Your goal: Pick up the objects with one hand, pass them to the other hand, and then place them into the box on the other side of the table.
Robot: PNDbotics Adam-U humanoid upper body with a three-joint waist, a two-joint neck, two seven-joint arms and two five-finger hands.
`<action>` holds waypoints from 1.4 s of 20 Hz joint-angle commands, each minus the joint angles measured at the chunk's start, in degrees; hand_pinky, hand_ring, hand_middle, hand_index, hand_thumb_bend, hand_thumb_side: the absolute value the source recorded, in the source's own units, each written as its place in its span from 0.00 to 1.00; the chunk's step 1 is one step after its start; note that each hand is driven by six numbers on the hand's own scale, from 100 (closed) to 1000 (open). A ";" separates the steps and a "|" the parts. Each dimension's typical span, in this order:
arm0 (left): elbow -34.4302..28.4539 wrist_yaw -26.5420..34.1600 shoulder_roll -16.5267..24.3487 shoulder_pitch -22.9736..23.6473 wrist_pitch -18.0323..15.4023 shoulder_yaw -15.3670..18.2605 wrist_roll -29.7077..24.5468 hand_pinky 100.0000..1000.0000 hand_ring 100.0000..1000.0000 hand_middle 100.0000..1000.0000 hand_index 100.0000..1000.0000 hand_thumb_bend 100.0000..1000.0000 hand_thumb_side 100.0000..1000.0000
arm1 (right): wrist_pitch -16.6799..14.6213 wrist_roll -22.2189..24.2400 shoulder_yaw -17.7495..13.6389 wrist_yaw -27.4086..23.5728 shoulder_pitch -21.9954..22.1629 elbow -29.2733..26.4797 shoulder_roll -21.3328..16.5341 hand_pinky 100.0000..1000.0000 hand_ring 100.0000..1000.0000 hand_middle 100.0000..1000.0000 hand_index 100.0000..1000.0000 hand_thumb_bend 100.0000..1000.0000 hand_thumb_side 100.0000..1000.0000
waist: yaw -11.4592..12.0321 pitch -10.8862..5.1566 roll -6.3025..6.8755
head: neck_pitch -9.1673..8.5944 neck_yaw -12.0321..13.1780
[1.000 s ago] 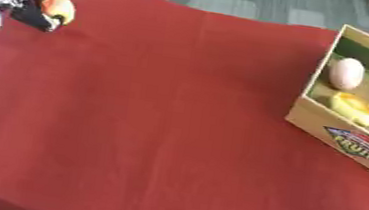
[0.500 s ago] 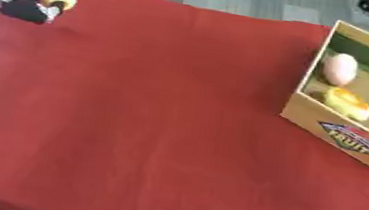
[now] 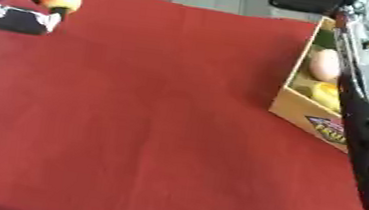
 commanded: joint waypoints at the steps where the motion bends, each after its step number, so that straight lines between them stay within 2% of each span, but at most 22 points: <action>1: -3.60 -2.02 -0.20 -0.25 0.48 -0.17 0.60 0.64 0.46 0.39 0.40 0.12 0.03 | -0.01 1.58 0.70 1.12 -1.34 -1.75 1.63 1.00 1.00 0.76 0.87 0.00 0.00 | 0.09 -2.53 -0.60 | -0.45 0.11; 7: -5.08 -4.93 -3.45 0.42 -0.72 -1.41 1.79 0.64 0.46 0.38 0.40 0.11 0.03 | -1.08 5.14 3.10 5.47 -1.90 -1.34 6.90 1.00 1.00 0.76 0.87 0.00 0.00 | -0.02 -2.63 -0.70 | -0.30 -0.15; 15: -5.67 -7.18 -7.22 0.99 -2.74 -2.30 4.13 0.63 0.45 0.38 0.40 0.08 0.04 | -4.11 8.34 5.23 12.31 -2.05 0.97 12.46 1.00 1.00 0.78 0.88 0.00 0.00 | -0.12 -2.58 -1.14 | 0.09 -2.48; 28: -6.44 -8.56 -9.58 1.47 -4.90 -3.21 5.96 0.63 0.45 0.38 0.40 0.08 0.04 | -10.32 11.37 7.13 22.88 -1.92 6.56 17.17 1.00 1.00 0.79 0.90 0.00 0.03 | -0.03 -2.70 -1.46 | 0.13 -2.51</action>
